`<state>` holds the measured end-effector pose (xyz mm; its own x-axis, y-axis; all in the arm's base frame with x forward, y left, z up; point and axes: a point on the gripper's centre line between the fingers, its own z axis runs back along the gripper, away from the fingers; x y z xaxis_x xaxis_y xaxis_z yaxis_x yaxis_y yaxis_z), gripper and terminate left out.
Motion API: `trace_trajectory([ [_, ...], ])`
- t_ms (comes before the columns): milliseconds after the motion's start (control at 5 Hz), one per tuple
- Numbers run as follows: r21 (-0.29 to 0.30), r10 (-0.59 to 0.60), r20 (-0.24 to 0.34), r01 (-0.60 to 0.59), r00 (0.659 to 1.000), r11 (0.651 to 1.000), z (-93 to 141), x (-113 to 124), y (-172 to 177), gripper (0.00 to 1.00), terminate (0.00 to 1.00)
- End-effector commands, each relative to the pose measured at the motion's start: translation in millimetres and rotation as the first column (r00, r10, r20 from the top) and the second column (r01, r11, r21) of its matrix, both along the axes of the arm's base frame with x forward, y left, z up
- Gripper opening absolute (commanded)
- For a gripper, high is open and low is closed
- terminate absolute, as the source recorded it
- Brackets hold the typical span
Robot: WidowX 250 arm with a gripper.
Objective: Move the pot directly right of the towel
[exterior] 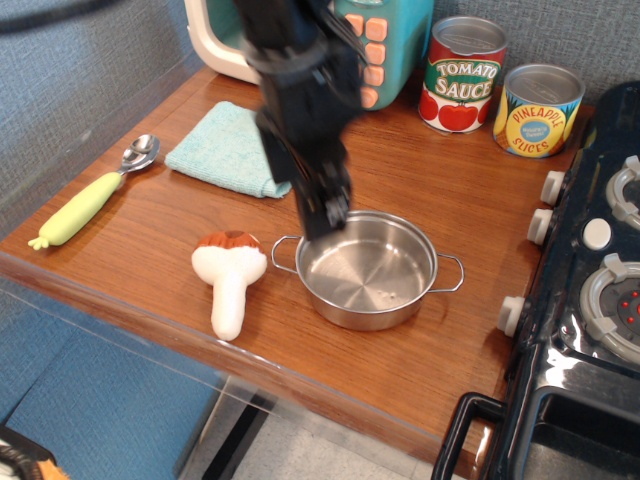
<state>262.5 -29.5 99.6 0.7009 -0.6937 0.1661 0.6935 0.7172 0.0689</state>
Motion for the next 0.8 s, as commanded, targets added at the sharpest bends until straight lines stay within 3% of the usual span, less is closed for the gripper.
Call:
trace_trajectory([
  [0,0.023,-0.082,0.003,0.082,0.997,0.996,-9,-28,-11,1.00,0.00],
  [600,0.106,-0.036,-0.047,0.041,0.998,0.994,-51,-8,-18,1.00,0.00],
])
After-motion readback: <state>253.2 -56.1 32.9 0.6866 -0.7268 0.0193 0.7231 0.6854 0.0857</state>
